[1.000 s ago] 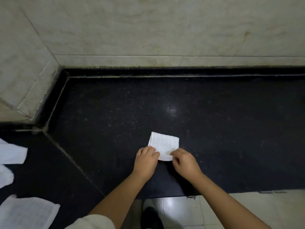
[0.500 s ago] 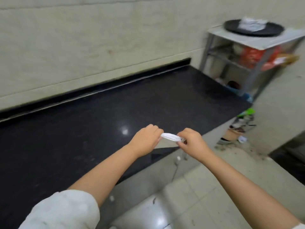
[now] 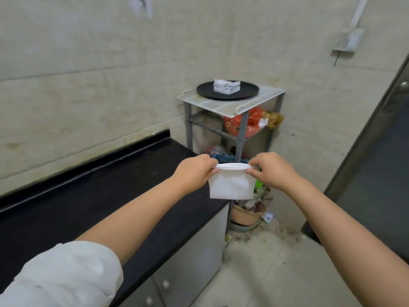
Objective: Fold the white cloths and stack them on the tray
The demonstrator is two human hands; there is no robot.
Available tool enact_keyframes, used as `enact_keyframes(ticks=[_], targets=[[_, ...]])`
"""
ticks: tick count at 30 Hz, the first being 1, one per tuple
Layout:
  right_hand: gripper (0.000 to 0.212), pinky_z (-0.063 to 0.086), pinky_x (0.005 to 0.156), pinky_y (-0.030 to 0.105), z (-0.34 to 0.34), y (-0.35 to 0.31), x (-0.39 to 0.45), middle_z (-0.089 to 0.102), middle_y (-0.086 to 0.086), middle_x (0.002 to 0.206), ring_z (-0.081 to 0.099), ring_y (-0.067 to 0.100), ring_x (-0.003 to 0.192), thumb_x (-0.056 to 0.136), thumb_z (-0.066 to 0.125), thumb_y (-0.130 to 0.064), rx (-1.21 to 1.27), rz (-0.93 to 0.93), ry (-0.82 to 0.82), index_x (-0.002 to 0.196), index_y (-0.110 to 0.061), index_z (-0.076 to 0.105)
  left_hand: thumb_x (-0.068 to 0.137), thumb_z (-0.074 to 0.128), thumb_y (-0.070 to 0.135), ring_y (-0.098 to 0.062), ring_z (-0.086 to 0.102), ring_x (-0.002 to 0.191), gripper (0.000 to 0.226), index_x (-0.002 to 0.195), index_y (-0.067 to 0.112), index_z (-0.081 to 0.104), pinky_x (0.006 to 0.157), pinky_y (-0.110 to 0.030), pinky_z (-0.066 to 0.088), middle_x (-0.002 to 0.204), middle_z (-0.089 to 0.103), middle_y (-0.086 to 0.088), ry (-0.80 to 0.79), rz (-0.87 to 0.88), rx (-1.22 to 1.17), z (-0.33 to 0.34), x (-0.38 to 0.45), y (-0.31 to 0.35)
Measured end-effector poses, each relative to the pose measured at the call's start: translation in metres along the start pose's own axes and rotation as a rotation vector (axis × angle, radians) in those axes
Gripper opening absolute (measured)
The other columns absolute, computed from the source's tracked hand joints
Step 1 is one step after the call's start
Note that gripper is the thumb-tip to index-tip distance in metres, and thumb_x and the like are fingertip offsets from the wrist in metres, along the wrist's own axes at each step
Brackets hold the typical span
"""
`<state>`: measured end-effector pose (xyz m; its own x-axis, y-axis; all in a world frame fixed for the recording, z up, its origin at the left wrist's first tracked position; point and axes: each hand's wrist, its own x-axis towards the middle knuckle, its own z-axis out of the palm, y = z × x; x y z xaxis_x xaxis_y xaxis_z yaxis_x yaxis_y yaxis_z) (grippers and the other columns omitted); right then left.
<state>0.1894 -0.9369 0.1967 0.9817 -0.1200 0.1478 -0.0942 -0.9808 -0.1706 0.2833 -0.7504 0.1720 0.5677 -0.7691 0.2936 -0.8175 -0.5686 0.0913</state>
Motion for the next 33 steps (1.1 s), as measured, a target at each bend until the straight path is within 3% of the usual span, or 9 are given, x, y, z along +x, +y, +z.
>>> enact_keyframes(ticks=[3,7,10,15,19,22,25,29,33], targets=[[0.023,0.044,0.073,0.033,-0.024,0.048,0.052,0.069,0.009,0.095,0.06,0.027,0.091,0.089,0.055,-0.027,-0.026,-0.03,0.048,0.095,-0.01,0.069,0.097,0.043,0.024,-0.028,0.055,0.098,0.027,0.107,0.005,0.058,0.081,-0.04,0.045,0.102,0.058,-0.011,0.023,0.034,-0.043,0.005,0.076,-0.004],[0.027,0.036,0.064,0.031,-0.056,0.114,0.135,0.068,0.014,0.086,0.06,0.029,0.083,0.088,0.055,-0.022,-0.091,-0.074,0.08,0.062,-0.018,0.059,0.094,0.05,0.017,-0.03,0.055,0.096,0.021,0.099,0.0,0.061,0.078,-0.031,0.037,0.097,0.061,-0.015,0.107,0.057,-0.116,0.006,0.191,-0.013],[0.019,0.04,0.063,0.034,-0.078,0.157,0.195,0.067,0.015,0.078,0.059,0.029,0.075,0.084,0.054,-0.014,-0.046,-0.056,0.106,0.075,-0.002,0.066,0.091,0.055,0.014,-0.029,0.057,0.093,0.018,0.098,-0.001,0.064,0.074,-0.029,0.035,0.095,0.063,-0.017,0.165,0.05,-0.152,0.001,0.262,-0.021],[0.02,0.034,0.06,0.024,-0.109,0.212,0.284,0.066,0.006,0.084,0.051,0.015,0.072,0.084,0.054,-0.011,0.085,-0.059,0.163,0.095,-0.009,0.071,0.089,0.058,0.014,-0.024,0.056,0.088,0.016,0.096,0.004,0.067,0.069,-0.022,0.03,0.091,0.065,-0.01,0.245,-0.05,-0.18,-0.001,0.36,-0.036],[0.019,0.039,0.063,0.027,-0.121,0.249,0.363,0.061,0.003,0.078,0.053,0.015,0.067,0.083,0.056,-0.007,0.227,-0.114,0.121,0.095,-0.007,0.071,0.09,0.056,0.014,-0.016,0.05,0.08,0.015,0.097,0.006,0.067,0.069,-0.025,0.031,0.084,0.058,-0.002,0.276,-0.162,-0.208,0.006,0.428,-0.055],[0.02,0.043,0.065,0.027,-0.124,0.274,0.437,0.061,0.006,0.078,0.051,0.011,0.057,0.082,0.055,-0.005,0.289,-0.178,0.064,0.096,-0.005,0.07,0.091,0.054,0.011,-0.02,0.057,0.076,0.015,0.098,0.007,0.066,0.069,-0.027,0.04,0.076,0.056,0.001,0.299,-0.312,-0.274,0.015,0.478,-0.075],[0.019,0.042,0.052,0.013,-0.118,0.293,0.514,0.063,0.011,0.075,0.052,0.008,0.052,0.081,0.055,-0.004,0.323,-0.249,0.026,0.094,-0.003,0.069,0.092,0.052,0.009,-0.026,0.065,0.07,0.014,0.097,0.003,0.063,0.068,-0.032,0.048,0.065,0.06,-0.005,0.351,-0.482,-0.327,0.023,0.527,-0.094],[0.017,0.05,0.075,0.034,-0.106,0.3,0.603,0.068,0.024,0.083,0.06,0.025,0.073,0.078,0.058,-0.002,0.465,-0.332,0.061,0.09,0.001,0.07,0.091,0.052,0.007,-0.029,0.067,0.083,0.012,0.096,0.004,0.062,0.079,-0.033,0.049,0.086,0.071,-0.02,0.507,-0.661,-0.289,0.025,0.583,-0.122],[0.021,0.036,0.071,0.027,-0.077,0.298,0.66,0.068,0.024,0.099,0.061,0.033,0.097,0.083,0.054,-0.002,0.497,-0.427,0.132,0.097,0.001,0.069,0.091,0.049,0.005,-0.033,0.06,0.093,0.021,0.108,0.002,0.061,0.077,-0.031,0.043,0.1,0.066,-0.022,0.562,-0.79,-0.152,0.04,0.618,-0.149]])
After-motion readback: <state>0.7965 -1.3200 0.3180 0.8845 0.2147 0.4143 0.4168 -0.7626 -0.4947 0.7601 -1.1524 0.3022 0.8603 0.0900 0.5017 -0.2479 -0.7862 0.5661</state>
